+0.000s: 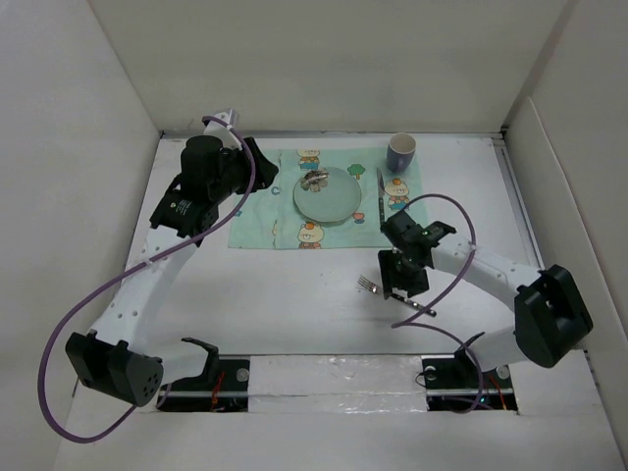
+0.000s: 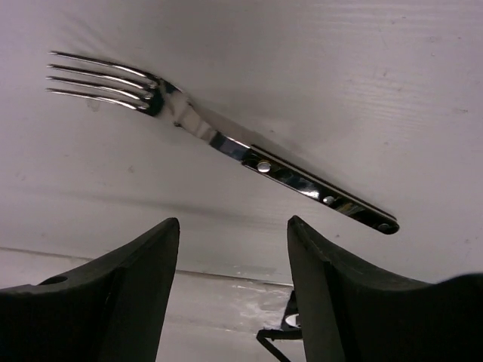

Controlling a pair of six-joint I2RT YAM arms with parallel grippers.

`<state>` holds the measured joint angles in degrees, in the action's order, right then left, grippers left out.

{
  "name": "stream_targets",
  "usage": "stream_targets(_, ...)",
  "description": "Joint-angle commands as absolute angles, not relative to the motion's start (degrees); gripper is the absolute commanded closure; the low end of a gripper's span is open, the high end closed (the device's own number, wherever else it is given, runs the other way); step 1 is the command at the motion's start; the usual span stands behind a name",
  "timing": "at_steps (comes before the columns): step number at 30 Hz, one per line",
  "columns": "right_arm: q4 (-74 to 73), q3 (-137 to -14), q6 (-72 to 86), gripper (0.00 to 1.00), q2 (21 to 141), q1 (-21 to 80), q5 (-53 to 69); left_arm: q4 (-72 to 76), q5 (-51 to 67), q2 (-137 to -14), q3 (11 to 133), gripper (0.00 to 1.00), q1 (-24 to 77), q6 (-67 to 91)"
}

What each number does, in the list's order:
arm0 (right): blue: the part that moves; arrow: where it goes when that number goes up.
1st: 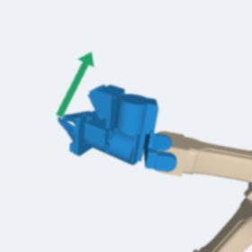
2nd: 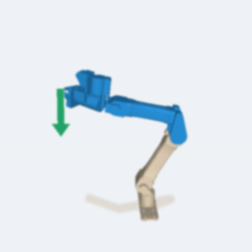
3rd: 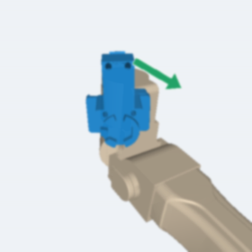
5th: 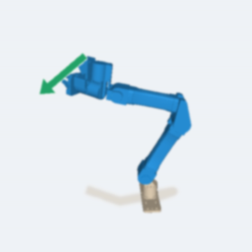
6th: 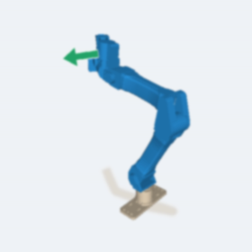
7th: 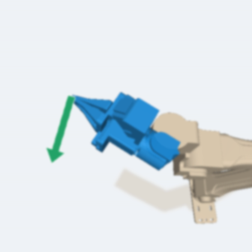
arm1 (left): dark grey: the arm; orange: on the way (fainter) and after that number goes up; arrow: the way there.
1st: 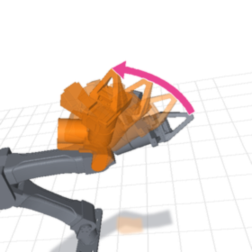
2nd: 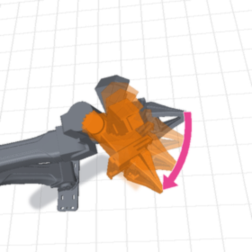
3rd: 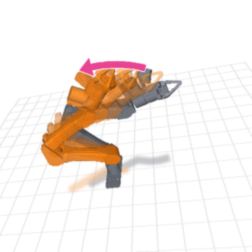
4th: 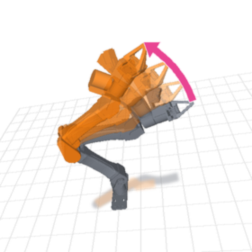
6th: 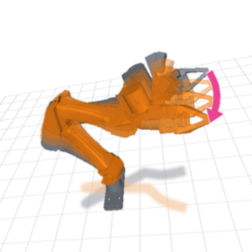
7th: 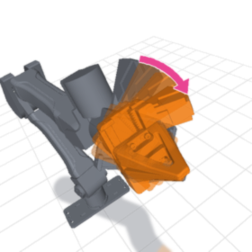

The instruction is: Set the dinner table for one person

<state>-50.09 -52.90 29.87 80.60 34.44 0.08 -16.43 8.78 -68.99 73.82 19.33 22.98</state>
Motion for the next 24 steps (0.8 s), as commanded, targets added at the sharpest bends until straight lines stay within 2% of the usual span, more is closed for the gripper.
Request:
stream_targets(1, -55.89, -55.72, 29.45, 0.35, 83.92, 35.42, -3.68, -14.94, 8.18, -67.41, 74.53, 0.59, 19.25, 21.71)
stream_targets(3, -56.77, -56.51, 28.66, 0.32, 85.42, 35.42, -6.93, -15.2, 7.3, -66.8, 74.27, 0.59, 19.25, 21.36)
stream_targets(10, -54.85, -58.8, 22.25, 0.31, 92.8, 34.8, -7.03, -15.38, 6.77, -66.62, 74.09, 0.59, 19.25, 21.09)
stream_targets(15, -50.54, -58.88, 19.42, 0.33, 97.46, 33.75, -2.64, -15.38, 6.77, -66.45, 74.53, 0.59, 19.25, 21.36)
stream_targets(16, -49.93, -58.97, 18.99, 0.38, 98.25, 33.75, -2.2, -15.38, 6.68, -66.45, 74.53, 0.59, 19.25, 21.36)
stream_targets(17, -49.92, -59.5, 18.72, 0.49, 99.13, 34.88, -0.81, -15.55, 6.51, -66.36, 74.62, 0.59, 19.25, 21.36)
stream_targets(19, -49.4, -59.94, 19.5, 0.63, 100.37, 36.47, -0.44, -15.91, 6.15, -66.27, 74.79, 0.59, 19.25, 21.27)
stream_targets(20, -49.05, -60.2, 19.95, 0.76, 100.37, 38.04, -0.53, -16.08, 5.8, -66.18, 74.97, 0.59, 19.25, 21.27)
stream_targets(24, -46.85, -61.25, 23.63, 0.94, 100.11, 41.39, 3.34, -16.35, 5.63, -65.83, 74.71, 0.59, 19.25, 21.36)
